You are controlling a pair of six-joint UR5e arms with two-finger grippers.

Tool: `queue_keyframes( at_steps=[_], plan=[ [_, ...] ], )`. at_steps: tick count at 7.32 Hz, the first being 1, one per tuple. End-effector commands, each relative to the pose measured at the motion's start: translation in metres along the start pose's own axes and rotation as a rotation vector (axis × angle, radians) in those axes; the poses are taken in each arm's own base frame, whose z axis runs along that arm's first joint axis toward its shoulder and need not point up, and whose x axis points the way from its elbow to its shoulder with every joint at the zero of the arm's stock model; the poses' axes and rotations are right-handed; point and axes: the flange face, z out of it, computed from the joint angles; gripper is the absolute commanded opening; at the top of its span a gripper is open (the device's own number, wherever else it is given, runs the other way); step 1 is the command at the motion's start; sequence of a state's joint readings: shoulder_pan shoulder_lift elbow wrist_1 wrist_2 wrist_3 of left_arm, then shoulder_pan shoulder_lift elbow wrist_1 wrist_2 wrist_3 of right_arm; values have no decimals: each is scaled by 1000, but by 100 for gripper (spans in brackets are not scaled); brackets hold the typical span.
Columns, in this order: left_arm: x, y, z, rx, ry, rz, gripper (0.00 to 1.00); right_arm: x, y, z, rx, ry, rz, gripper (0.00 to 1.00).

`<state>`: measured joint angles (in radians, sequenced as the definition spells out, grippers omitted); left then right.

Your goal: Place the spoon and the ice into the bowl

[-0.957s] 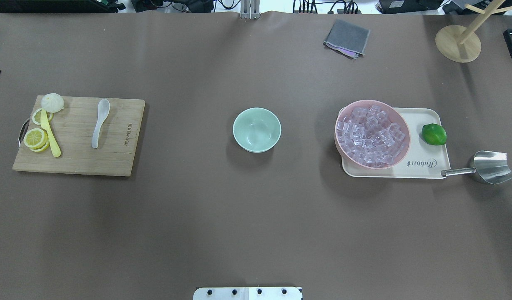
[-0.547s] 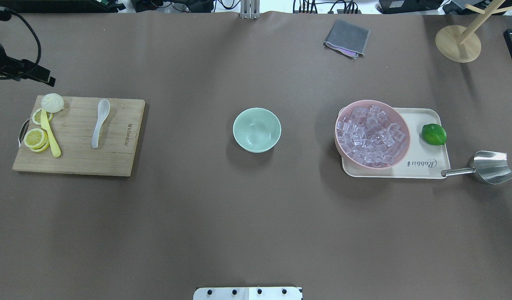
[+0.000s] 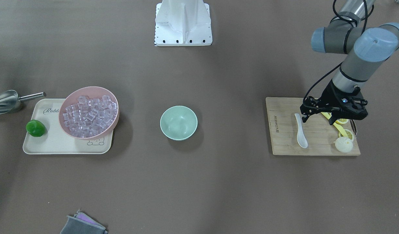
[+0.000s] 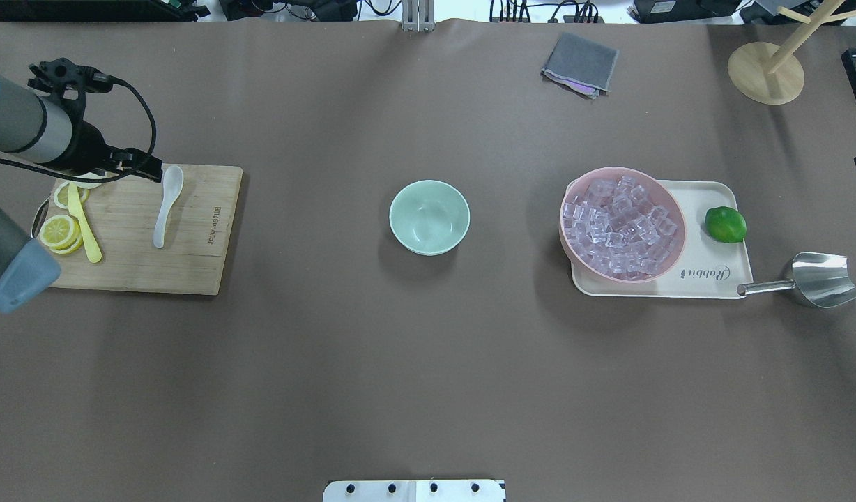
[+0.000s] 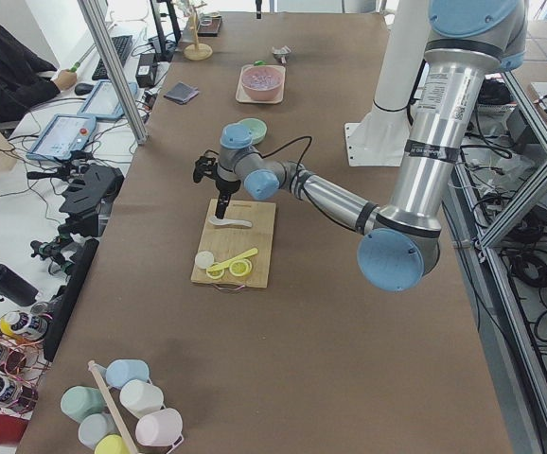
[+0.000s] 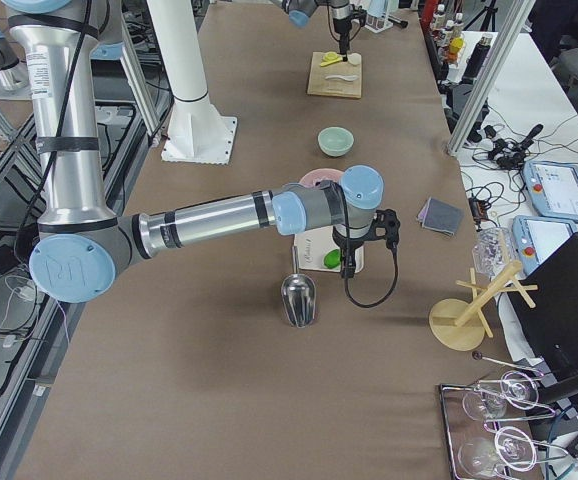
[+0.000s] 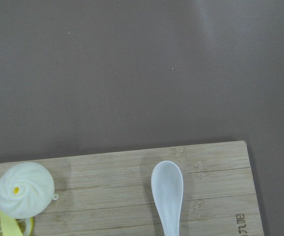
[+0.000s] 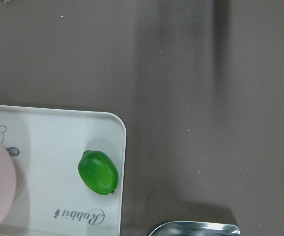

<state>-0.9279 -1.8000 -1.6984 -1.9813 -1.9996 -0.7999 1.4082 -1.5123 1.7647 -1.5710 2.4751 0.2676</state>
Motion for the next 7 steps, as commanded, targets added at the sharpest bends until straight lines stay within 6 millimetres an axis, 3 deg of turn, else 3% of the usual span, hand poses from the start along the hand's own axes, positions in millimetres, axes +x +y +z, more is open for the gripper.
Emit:
queue_keyframes(
  at_steps=[1,2,5,6,7],
  plan=[
    [7,15,36,9,24,13,97,-7,0,2,-10,-30,6,100],
    [6,21,50,-13,15,17,77,-7,0,2,-10,-30,6,100],
    [8,26,63,-35,4,23,77,-9,-1,2,-10,-31,3,100],
    [9,28,65,-39,4,25,70,-8,-1,2,-11,-31,5,100],
    [8,28,65,-38,3,32,48,-9,-1,2,-10,-31,7,100]
  ],
)
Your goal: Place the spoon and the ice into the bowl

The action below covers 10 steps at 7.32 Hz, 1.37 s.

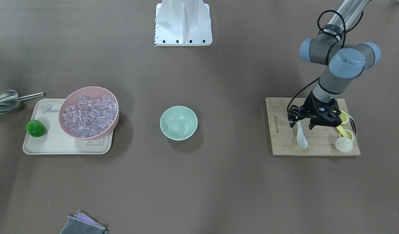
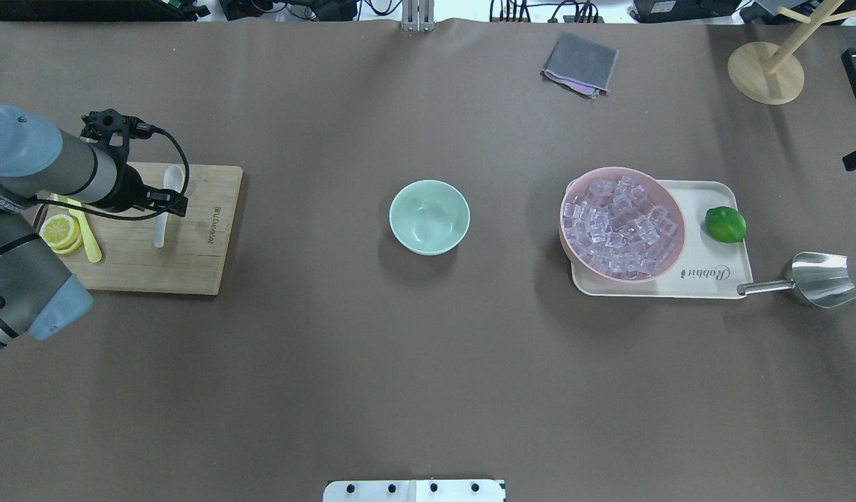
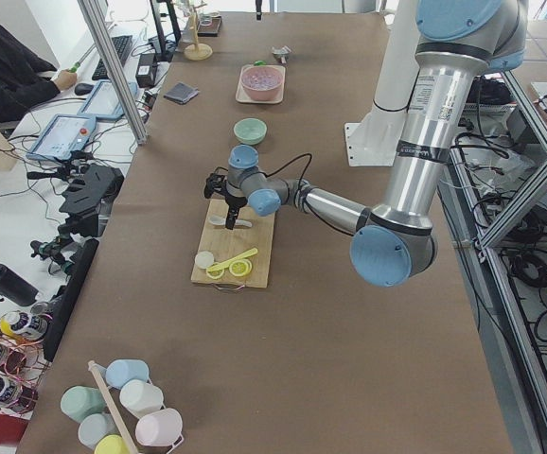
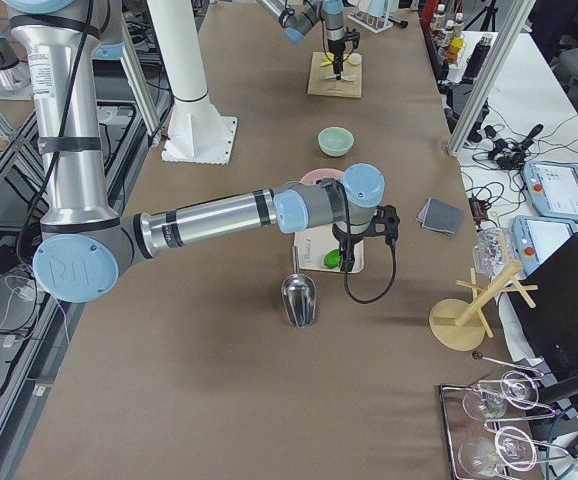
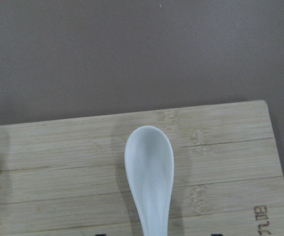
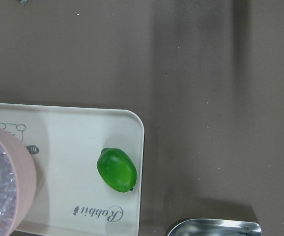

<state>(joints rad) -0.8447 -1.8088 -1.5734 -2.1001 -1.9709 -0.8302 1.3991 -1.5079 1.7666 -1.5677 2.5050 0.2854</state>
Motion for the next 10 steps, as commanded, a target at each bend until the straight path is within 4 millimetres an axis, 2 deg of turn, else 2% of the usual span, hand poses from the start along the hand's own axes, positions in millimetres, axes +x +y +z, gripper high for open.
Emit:
queue_keyframes(
  at_steps=[1,2,3,4,6,8,9,10],
  plan=[
    [1,2,2,-4,-2,6,45,0,0,0,-1,0,4,100],
    [1,1,2,-3,-3,6,45,1,0,1,-1,2,5,100],
    [1,1,2,-3,-3,6,31,1,0,1,-1,2,5,100],
    [0,2,2,-4,-4,7,3,1,0,1,-1,0,6,100],
    [4,0,-3,2,7,13,0,-2,-1,-1,2,-2,2,100],
    [18,-6,-28,26,40,22,0,-18,-10,-10,21,-11,-24,100],
    [35,-14,-56,14,44,8,0,-28,-9,-18,35,-16,-13,100],
    [73,-28,-96,9,39,-11,0,-58,-3,-22,45,-25,8,100]
  ],
)
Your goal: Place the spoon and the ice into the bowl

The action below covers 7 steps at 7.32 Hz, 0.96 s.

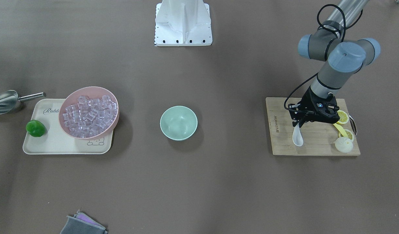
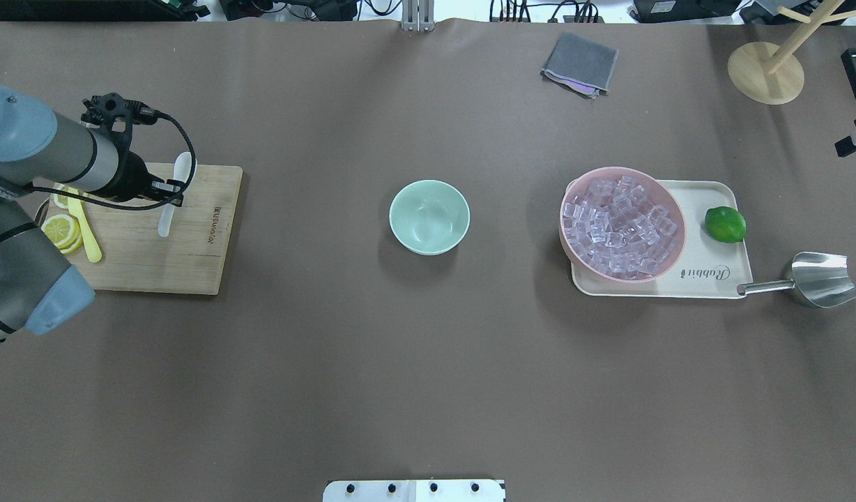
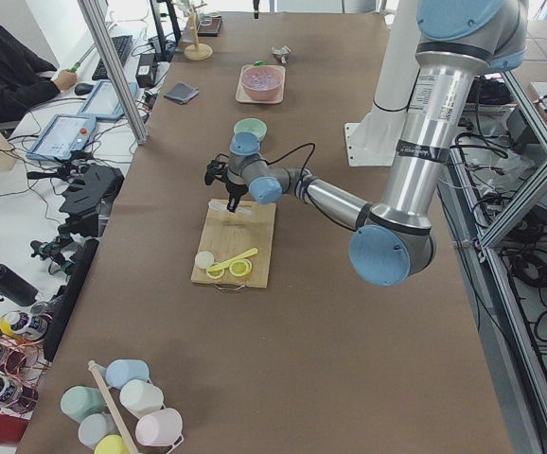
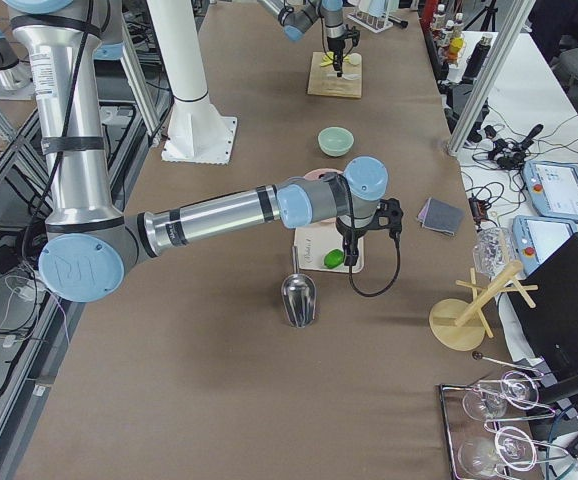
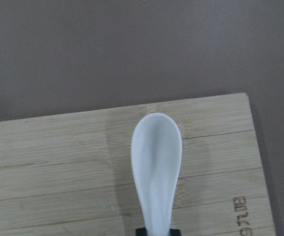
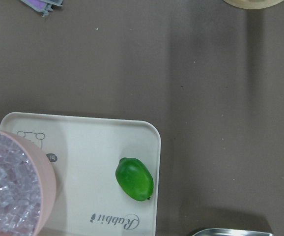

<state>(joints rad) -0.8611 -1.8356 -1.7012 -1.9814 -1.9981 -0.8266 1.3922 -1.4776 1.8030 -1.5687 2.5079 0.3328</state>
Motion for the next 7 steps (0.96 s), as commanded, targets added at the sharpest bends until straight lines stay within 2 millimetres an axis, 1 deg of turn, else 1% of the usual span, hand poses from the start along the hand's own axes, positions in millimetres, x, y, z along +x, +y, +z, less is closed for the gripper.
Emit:
queue_keyframes(
  at_steps=[1,2,3,4,5,6,7],
  plan=[
    [74,-31,-68,-6,-3,-51,0,-64,14,-3,11,-15,22,100],
    [106,-43,-71,-1,15,-140,0,-101,21,2,12,-13,11,100],
    [134,-39,-66,-14,39,-148,0,-139,18,10,21,-3,54,100],
    [154,-36,-62,-23,52,-177,0,-191,13,28,38,17,78,100],
    [167,-43,-60,11,37,-180,0,-240,17,55,50,44,78,100],
    [180,-37,-49,4,31,-182,0,-270,26,77,50,61,77,100],
    [197,-42,-43,10,28,-198,0,-277,30,93,44,81,61,100]
  ],
)
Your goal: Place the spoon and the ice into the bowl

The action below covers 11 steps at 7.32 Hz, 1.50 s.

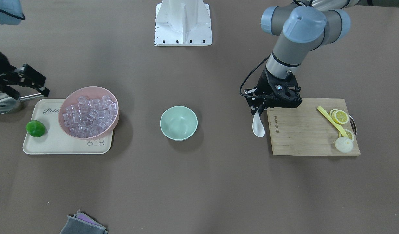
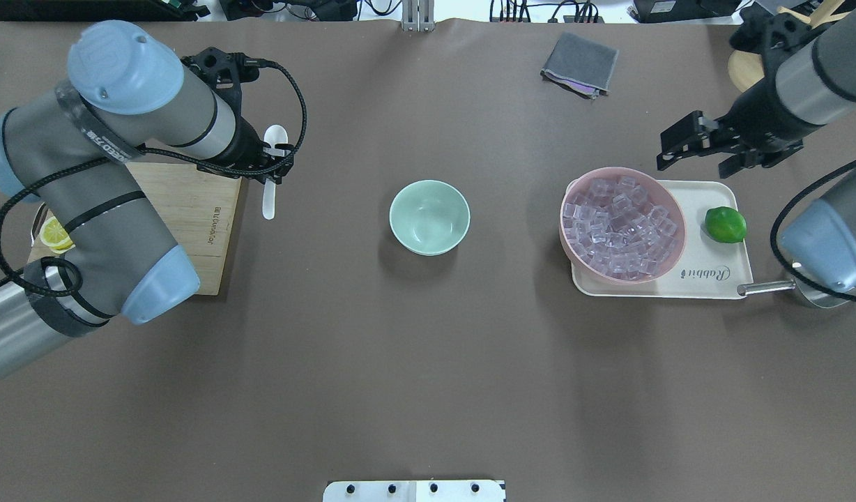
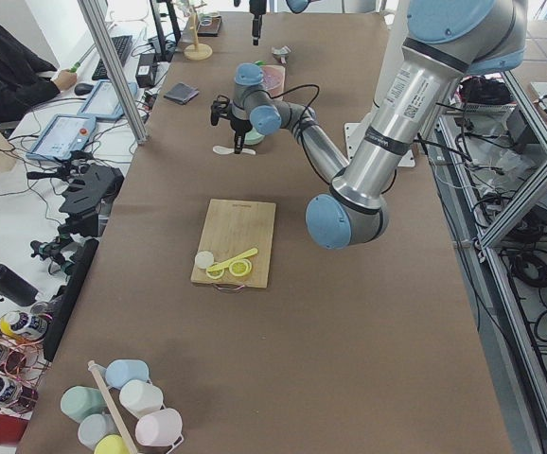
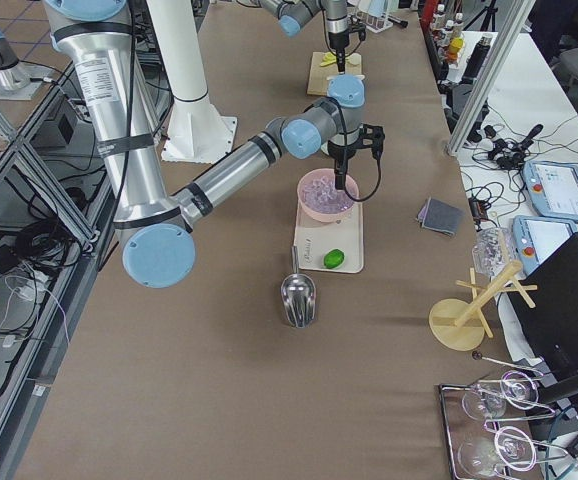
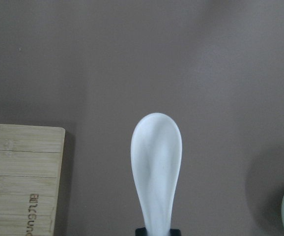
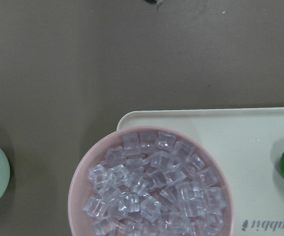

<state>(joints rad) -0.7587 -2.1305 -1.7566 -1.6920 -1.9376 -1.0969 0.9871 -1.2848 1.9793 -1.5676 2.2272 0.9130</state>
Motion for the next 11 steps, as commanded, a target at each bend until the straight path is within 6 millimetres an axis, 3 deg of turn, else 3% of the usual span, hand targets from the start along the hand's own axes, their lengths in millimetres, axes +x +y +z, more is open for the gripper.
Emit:
queue_keyframes(
  at_steps=[1,3,4,6,8,11],
  plan=[
    [53,29,24,12,-3,3,0,-33,14,33,4,40,-28,100],
    [101,62,24,-6,40,-23,0,-47,10,58,-3,70,-41,99],
    [103,63,25,1,39,-22,0,-50,14,70,-3,91,-54,98],
    [103,64,26,1,37,-20,0,-47,16,90,-28,112,-61,79],
    [104,64,26,1,39,-20,0,-39,4,131,-3,49,-113,79],
    [105,62,26,3,39,-13,0,-37,6,129,-10,38,-113,81]
  ],
)
